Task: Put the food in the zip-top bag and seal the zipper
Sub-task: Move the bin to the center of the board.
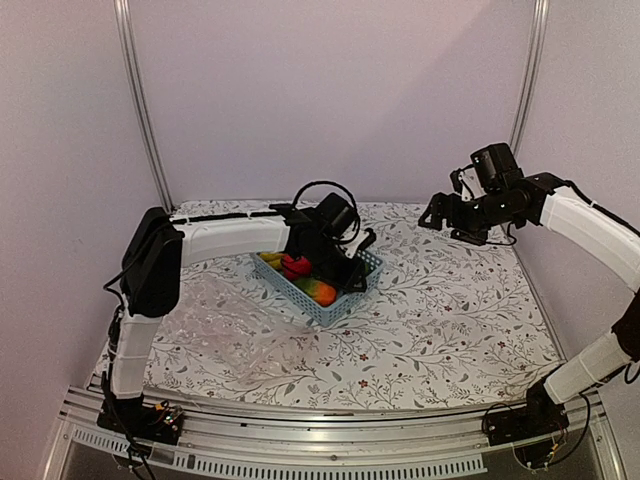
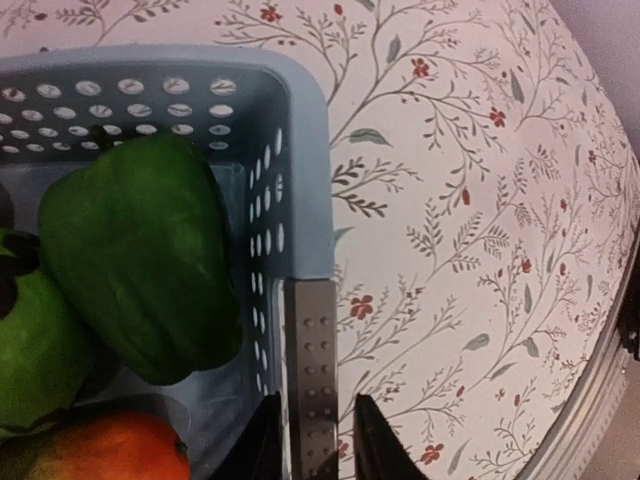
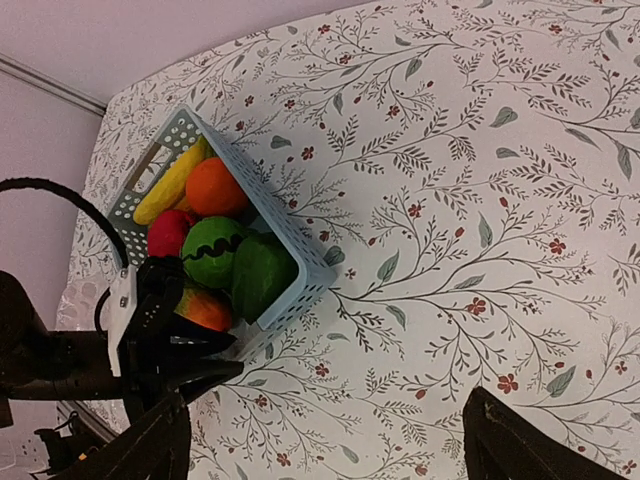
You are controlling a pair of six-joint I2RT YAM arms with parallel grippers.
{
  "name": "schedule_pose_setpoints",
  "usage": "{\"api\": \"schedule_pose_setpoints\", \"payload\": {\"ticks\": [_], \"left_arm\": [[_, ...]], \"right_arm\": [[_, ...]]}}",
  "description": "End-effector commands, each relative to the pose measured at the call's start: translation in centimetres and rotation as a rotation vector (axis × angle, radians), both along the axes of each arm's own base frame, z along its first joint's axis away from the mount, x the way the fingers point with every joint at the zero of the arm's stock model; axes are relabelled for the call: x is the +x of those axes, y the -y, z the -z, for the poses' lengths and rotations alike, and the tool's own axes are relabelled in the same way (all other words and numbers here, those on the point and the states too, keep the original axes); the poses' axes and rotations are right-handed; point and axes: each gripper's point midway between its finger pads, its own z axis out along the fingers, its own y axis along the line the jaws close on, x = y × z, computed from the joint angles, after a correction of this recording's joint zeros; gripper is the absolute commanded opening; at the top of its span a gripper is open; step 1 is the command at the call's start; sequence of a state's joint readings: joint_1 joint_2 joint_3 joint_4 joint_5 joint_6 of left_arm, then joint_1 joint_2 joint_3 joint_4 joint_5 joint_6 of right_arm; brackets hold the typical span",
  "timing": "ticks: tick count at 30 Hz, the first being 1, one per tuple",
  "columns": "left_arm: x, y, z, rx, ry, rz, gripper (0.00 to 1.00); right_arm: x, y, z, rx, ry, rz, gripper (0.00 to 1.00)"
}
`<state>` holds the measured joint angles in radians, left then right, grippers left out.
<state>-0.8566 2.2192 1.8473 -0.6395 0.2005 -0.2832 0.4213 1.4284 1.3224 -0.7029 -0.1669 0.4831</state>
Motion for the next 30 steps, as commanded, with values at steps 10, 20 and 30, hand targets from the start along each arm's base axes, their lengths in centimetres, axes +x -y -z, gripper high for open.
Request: {"api": "schedule_pose_setpoints", "payload": {"ticks": [10, 20, 30], "left_arm": [[-1.8, -3.0, -12.5, -0.184, 0.147, 0.008, 0.53], [-0.5, -15.2, -12.4, -0.144, 0.150, -0.363, 0.51], [-2.4, -19.6, -12.3, -0.048, 0.150, -0.447, 0.50]], "right_arm": [[1.5, -3.0, 2.6, -0.022, -0.029, -0.158, 0.84], [6.0, -8.2, 4.8, -0.189, 0.000, -0.331, 0.60], [10.5, -12.1, 10.5, -0.219, -0.064, -0.393, 0.69]]}}
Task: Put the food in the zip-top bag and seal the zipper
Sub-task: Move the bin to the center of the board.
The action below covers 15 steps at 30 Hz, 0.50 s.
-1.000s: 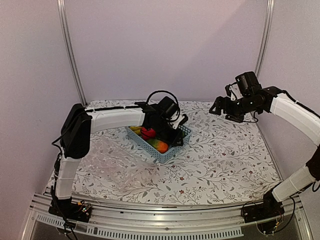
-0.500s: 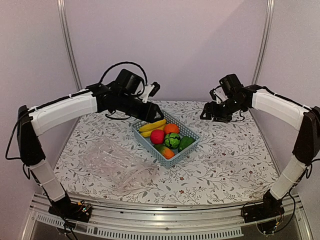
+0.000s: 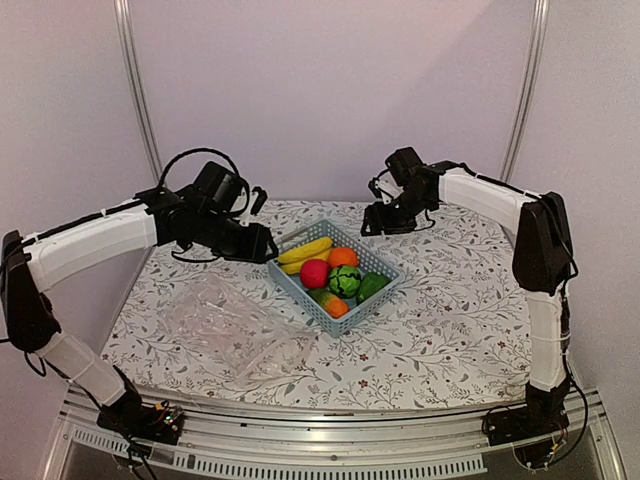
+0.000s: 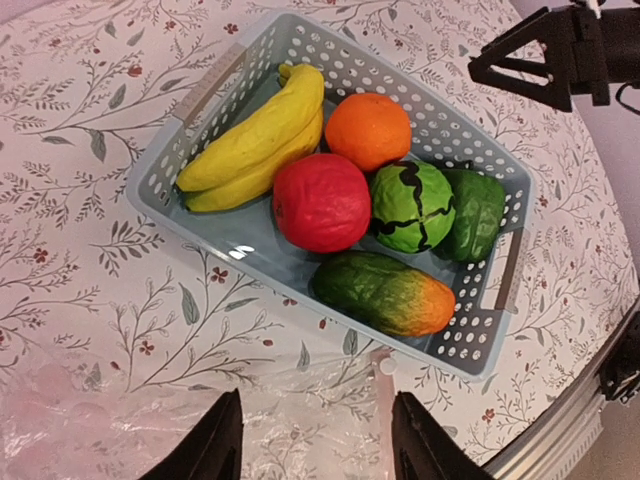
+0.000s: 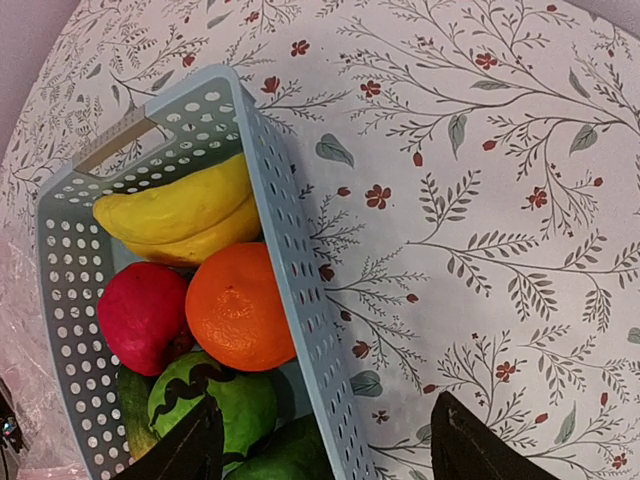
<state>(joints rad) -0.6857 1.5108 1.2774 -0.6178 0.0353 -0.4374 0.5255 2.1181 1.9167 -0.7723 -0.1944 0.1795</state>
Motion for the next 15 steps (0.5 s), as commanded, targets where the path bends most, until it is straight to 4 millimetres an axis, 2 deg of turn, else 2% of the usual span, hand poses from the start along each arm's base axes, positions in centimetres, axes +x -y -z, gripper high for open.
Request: {"api": "schedule_pose_setpoints", "payload": {"ticks": [1, 6, 15], "left_arm": [[-0.4, -2.6, -1.5, 0.034, 0.018, -0.069, 0.50], [-1.0, -3.8, -1.9, 0.062, 0.012, -0.087, 0.51], [-2.1, -4.6, -2.3, 0.065, -0.002, -0.086, 0.51]], "right_arm": [[0.5, -1.0, 2.6, -0.029, -0.046, -0.037, 0.69], [1.2, -1.3, 5.0, -0.047, -0.072, -0.037, 0.66], [1.7, -1.6, 6.7, -0.060, -0.078, -0.034, 0.55]]}}
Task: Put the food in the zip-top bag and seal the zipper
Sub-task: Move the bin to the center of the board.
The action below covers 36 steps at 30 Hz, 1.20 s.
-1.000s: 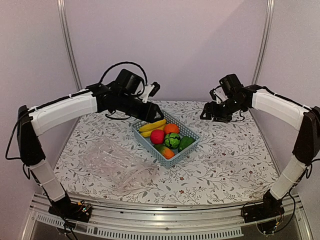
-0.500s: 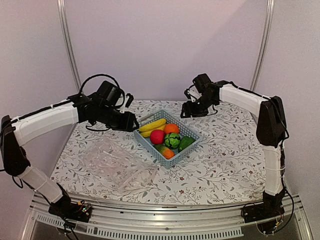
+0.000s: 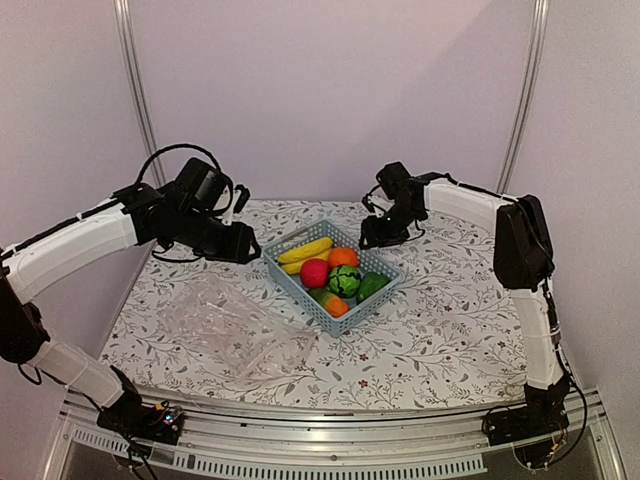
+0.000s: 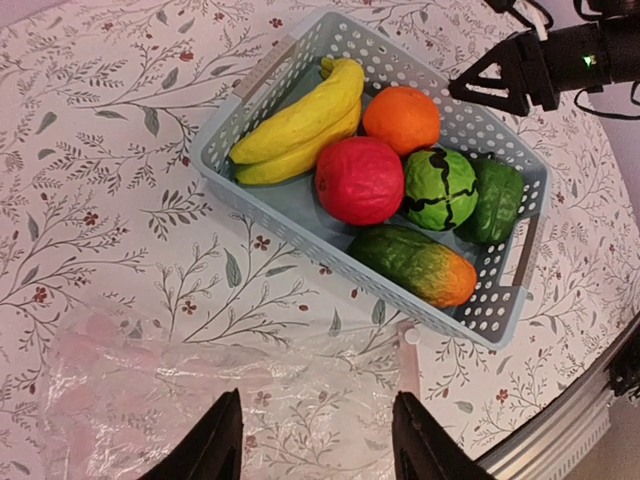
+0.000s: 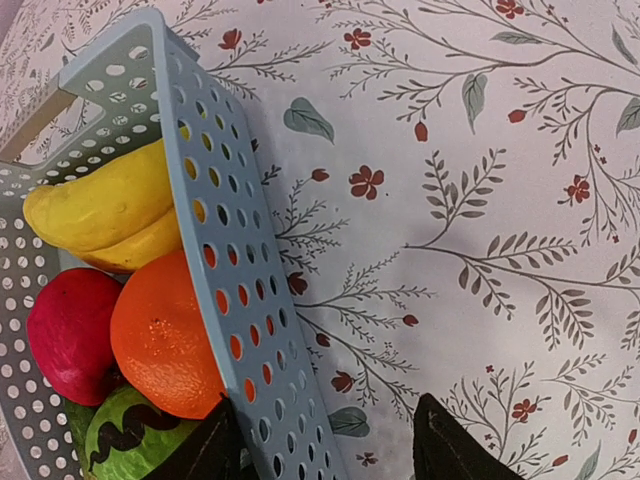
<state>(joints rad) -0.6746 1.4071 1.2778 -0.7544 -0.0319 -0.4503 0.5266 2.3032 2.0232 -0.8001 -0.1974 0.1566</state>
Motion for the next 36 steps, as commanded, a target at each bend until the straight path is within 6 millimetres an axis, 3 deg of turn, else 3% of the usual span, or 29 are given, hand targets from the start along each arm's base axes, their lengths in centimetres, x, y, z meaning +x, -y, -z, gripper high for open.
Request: {"api": "schedule_pose_setpoints", "payload": {"ticks": [1, 5, 11, 16, 22, 25, 31, 36], "left_arm": [[-0.3, -1.2, -0.5, 0.013, -0.003, -0.023, 0.51], [-0.1, -1.1, -0.9, 0.008, 0.009, -0.026, 0.50], [0.2, -0.8, -0.7, -0.005, 0.017, -0.025, 0.50], [0.7, 0.1, 0.0, -0.036, 0.013, -0.027, 0.50], [2.0, 1.9, 1.4, -0.068, -0.015, -0.014, 0.50], [2.5, 3.1, 2.1, -0.085, -0.041, 0.003, 0.49], [3.2, 4.5, 3.5, -0.091, -0.087, 0.014, 0.48], [2.8, 6.2, 3.1, -0.092, -0.044, 0.086, 0.47]], "right_arm": [[0.3, -0.7, 0.7, -0.004, 0.005, -0.012, 0.54], [0.3, -0.6, 1.2, -0.023, 0.003, -0.011, 0.44], [0.0, 0.8, 1.0, -0.090, 0.008, 0.032, 0.18], [-1.5, 3.5, 0.2, -0.167, 0.028, 0.081, 0.01], [-4.6, 8.2, -1.3, -0.250, 0.054, 0.143, 0.00], [-6.6, 10.9, -1.0, -0.303, 0.047, 0.161, 0.00], [-9.6, 17.9, -1.8, -0.321, 0.009, 0.324, 0.00], [-11.5, 22.5, -1.8, -0.334, -0.009, 0.425, 0.00]]}}
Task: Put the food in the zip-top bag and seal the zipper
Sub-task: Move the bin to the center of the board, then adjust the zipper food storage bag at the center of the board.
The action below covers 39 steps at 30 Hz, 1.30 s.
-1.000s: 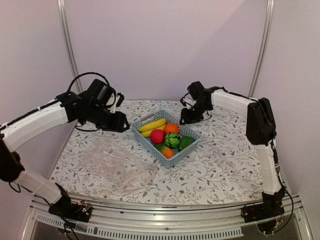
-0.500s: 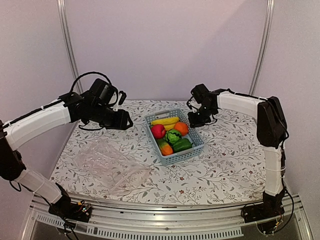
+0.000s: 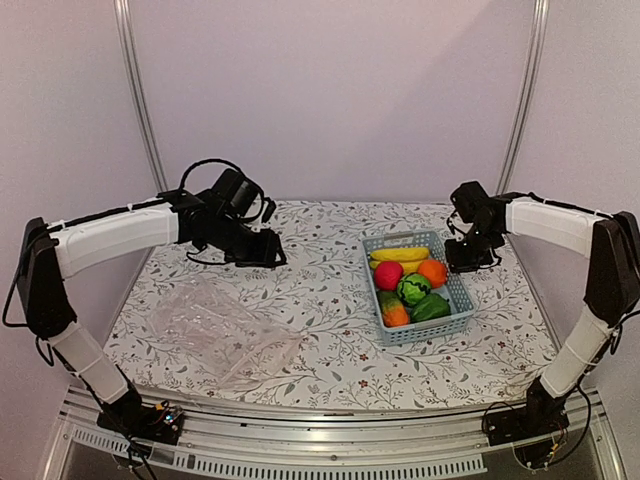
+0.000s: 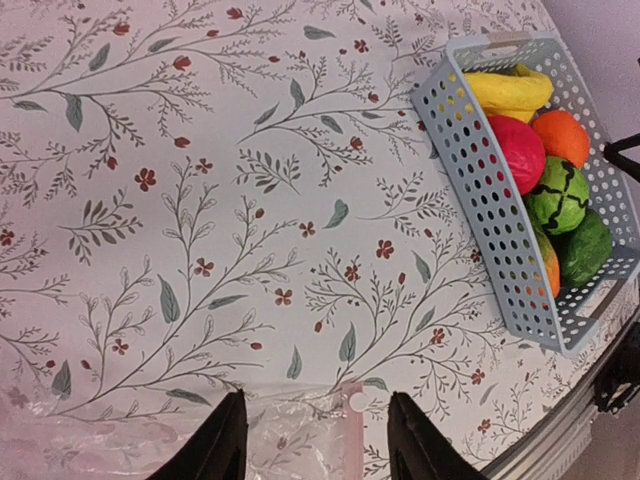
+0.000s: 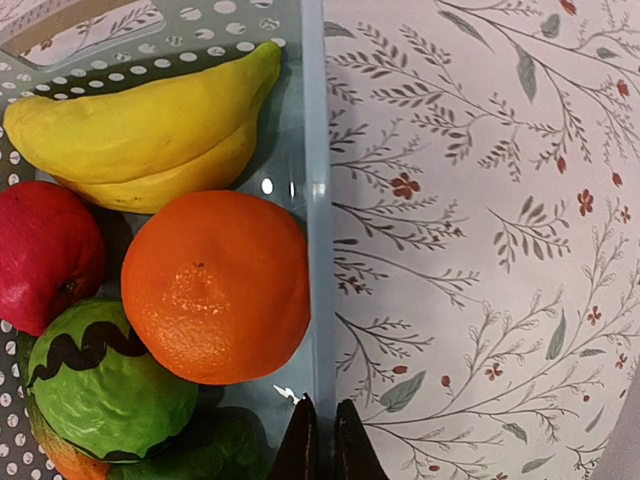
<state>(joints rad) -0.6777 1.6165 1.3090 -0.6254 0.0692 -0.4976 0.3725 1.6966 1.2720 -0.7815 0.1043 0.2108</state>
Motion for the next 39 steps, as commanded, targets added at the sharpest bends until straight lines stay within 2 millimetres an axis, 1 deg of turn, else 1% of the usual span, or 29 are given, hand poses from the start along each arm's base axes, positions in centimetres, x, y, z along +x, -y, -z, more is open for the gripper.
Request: {"api": "schedule_pose_setpoints", "payload": {"ticks": [1, 3, 4, 5, 7, 8, 9, 10, 11, 13, 15, 16, 17, 18, 19, 21, 22, 24, 26, 27, 29, 30, 31, 32, 34, 35, 37, 38, 39], "left_arm": [[0.2, 2.2, -2.0, -0.039, 0.072, 0.068, 0.48], [-0.3, 2.7, -2.0, -0.016, 0.063, 0.092, 0.48], [-1.0, 2.8, -1.7, 0.008, 0.054, 0.111, 0.48], [-1.6, 3.0, -1.6, 0.025, 0.049, 0.130, 0.48], [-3.0, 3.1, -1.4, 0.077, 0.047, 0.167, 0.51], [-3.9, 3.1, -1.4, 0.108, 0.049, 0.190, 0.52], [-4.7, 3.0, -1.7, 0.139, 0.060, 0.208, 0.53], [-5.5, 2.8, -1.5, 0.178, 0.063, 0.222, 0.55], [-6.4, 2.5, -1.5, 0.212, 0.058, 0.232, 0.61], [-8.3, 1.7, -1.4, 0.259, 0.027, 0.251, 0.63], [-10.4, 1.0, -1.1, 0.288, -0.010, 0.266, 0.63], [-11.3, 0.6, -1.1, 0.293, -0.023, 0.259, 0.63], [-12.1, -0.1, -0.8, 0.300, -0.039, 0.243, 0.63], [-12.4, -0.9, -1.0, 0.289, -0.045, 0.206, 0.63], [-12.4, -1.7, -1.3, 0.278, -0.037, 0.157, 0.63], [-11.8, -3.6, -2.2, 0.242, -0.025, 0.044, 0.64], [-11.2, -4.9, -2.6, 0.237, -0.021, -0.016, 0.66], [-9.8, -8.2, -3.1, 0.239, -0.031, -0.161, 0.70], [-8.8, -11.1, -2.9, 0.223, -0.065, -0.282, 0.73], [-8.5, -12.3, -2.7, 0.214, -0.083, -0.334, 0.75], [-8.1, -14.5, -1.9, 0.197, -0.118, -0.430, 0.77], [-8.0, -15.6, -1.1, 0.198, -0.135, -0.468, 0.78], [-7.8, -16.7, -0.6, 0.199, -0.147, -0.513, 0.78], [-7.6, -17.7, -0.1, 0.199, -0.159, -0.557, 0.78], [-7.1, -19.0, 0.8, 0.182, -0.174, -0.618, 0.77], [-6.9, -19.5, 1.2, 0.174, -0.181, -0.643, 0.77], [-6.6, -19.8, 1.7, 0.154, -0.190, -0.657, 0.77], [-6.6, -20.1, 1.8, 0.161, -0.191, -0.664, 0.76], [-6.7, -20.4, 1.9, 0.172, -0.183, -0.669, 0.76]], "right_arm": [[-1.7, 4.4, -0.2, -0.066, -0.002, 0.107, 0.00], [-2.3, 5.4, 0.0, -0.080, -0.007, 0.123, 0.00], [-2.6, 5.6, 0.0, -0.076, -0.005, 0.126, 0.00], [-2.7, 5.6, 0.0, -0.072, -0.007, 0.124, 0.02], [-2.8, 5.3, -0.3, -0.054, -0.009, 0.117, 0.21], [-2.6, 5.0, -0.9, -0.036, -0.004, 0.119, 0.32], [-2.5, 4.7, -1.6, -0.013, 0.004, 0.123, 0.39], [-2.3, 4.3, -2.6, 0.012, 0.019, 0.125, 0.46], [-2.1, 3.8, -3.5, 0.043, 0.034, 0.129, 0.51], [-1.8, 3.0, -5.5, 0.090, 0.068, 0.130, 0.58], [-1.5, 2.1, -7.5, 0.116, 0.111, 0.120, 0.61], [-1.5, 1.3, -8.3, 0.135, 0.127, 0.103, 0.62], [-1.6, 0.0, -9.0, 0.166, 0.139, 0.072, 0.62], [-1.7, -1.3, -9.6, 0.192, 0.151, 0.035, 0.63], [-2.1, -3.5, -10.1, 0.244, 0.153, -0.030, 0.63], [-3.1, -7.0, -10.8, 0.280, 0.167, -0.144, 0.62], [-3.4, -8.3, -10.9, 0.297, 0.167, -0.176, 0.62], [-4.2, -11.1, -11.1, 0.371, 0.150, -0.231, 0.61], [-5.4, -14.7, -11.6, 0.460, 0.161, -0.332, 0.60], [-6.3, -16.6, -11.8, 0.492, 0.167, -0.396, 0.60], [-8.0, -19.6, -12.1, 0.495, 0.183, -0.521, 0.59], [-8.6, -20.8, -12.1, 0.486, 0.181, -0.576, 0.59], [-9.1, -22.3, -11.2, 0.472, 0.157, -0.630, 0.58], [-9.8, -23.6, -11.1, 0.479, 0.142, -0.678, 0.58], [-11.1, -26.3, -9.4, 0.465, 0.109, -0.768, 0.58], [-11.9, -27.5, -9.1, 0.452, 0.110, -0.820, 0.58], [-13.1, -29.5, -7.8, 0.406, 0.108, -0.896, 0.59], [-13.5, -30.5, -6.5, 0.372, 0.093, -0.924, 0.59], [-14.0, -31.4, -6.1, 0.345, 0.091, -0.949, 0.60]]}}
